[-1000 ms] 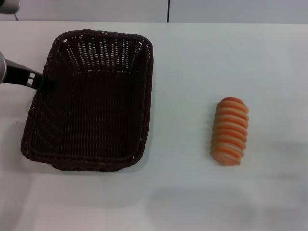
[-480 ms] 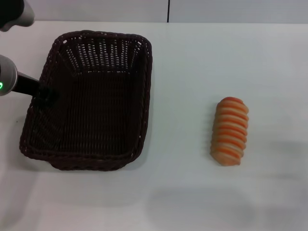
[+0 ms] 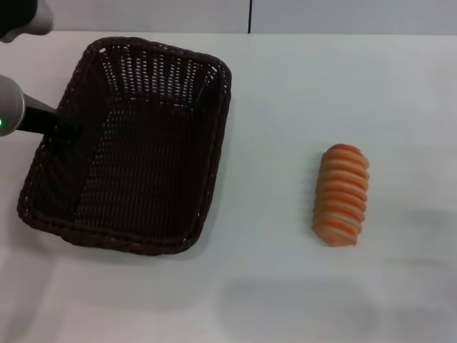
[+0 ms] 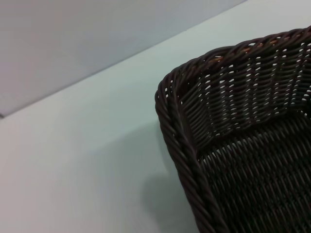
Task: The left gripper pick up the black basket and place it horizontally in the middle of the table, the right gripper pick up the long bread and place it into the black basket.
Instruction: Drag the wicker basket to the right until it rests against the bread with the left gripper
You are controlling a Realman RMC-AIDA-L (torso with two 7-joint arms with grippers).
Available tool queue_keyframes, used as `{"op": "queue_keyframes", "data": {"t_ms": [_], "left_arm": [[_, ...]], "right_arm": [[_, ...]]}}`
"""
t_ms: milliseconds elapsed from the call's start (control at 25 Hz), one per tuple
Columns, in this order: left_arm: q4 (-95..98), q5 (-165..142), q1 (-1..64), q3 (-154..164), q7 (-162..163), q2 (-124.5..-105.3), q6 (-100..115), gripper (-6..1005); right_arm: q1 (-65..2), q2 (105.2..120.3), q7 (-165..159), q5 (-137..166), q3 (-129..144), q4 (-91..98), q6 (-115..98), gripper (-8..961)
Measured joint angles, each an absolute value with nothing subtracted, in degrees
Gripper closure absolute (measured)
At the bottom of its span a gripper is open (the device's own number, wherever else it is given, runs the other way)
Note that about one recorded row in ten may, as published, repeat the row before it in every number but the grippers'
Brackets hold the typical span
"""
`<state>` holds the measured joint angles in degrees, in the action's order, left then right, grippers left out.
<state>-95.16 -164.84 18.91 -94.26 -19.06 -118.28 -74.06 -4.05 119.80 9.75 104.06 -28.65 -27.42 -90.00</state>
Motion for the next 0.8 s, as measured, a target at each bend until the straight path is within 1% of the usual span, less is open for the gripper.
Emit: {"op": "queue_keyframes", "data": {"t_ms": [120, 280, 440, 520, 560, 600, 640, 680, 720, 800], "left_arm": [[-95.2, -162.3, 19.1, -94.3, -23.4, -118.27, -73.8, 713], [-94.8, -156.3, 20.2, -96.1, -30.1, -118.15, -74.0, 727], [-89.0, -144.1, 26.6, -105.9, -45.2, -118.04, -79.4, 736], [-89.0, -144.1, 26.6, -105.9, -45.2, -118.04, -79.4, 738], [-82.9, -141.6, 32.1, -111.9, -51.5, -117.99, -83.0, 739], [-80.1, -141.4, 34.4, -114.2, -53.8, -117.99, -84.2, 744], [-80.1, -141.4, 34.4, -114.2, -53.8, -117.99, -84.2, 749], [-77.6, -141.2, 36.6, -116.0, -55.8, -117.98, -85.4, 753], [-73.4, -141.1, 40.5, -118.6, -59.7, -117.91, -87.5, 758], [-72.7, -141.0, 41.1, -118.9, -60.4, -117.86, -88.0, 768]], "right_arm": [[-4.1, 119.80, 9.7, 104.1, -28.7, -27.5, -90.0, 115], [-4.1, 119.80, 9.8, 104.1, -28.6, -27.6, -90.2, 115], [-4.1, 119.77, 9.8, 104.1, -28.0, -27.7, -90.7, 115], [-4.1, 119.74, 9.8, 104.1, -28.0, -27.7, -90.7, 115], [-4.1, 119.74, 9.8, 104.1, -27.9, -27.7, -90.7, 115], [-4.1, 119.75, 9.8, 104.1, -27.9, -27.7, -90.8, 115], [-4.0, 119.77, 9.8, 104.1, -27.9, -27.7, -90.8, 115], [-3.9, 119.79, 9.8, 104.1, -27.9, -27.8, -90.8, 115], [-3.8, 119.80, 9.8, 104.1, -27.9, -27.8, -90.9, 115], [-3.6, 119.80, 9.8, 104.1, -27.8, -27.8, -91.2, 115]]}}
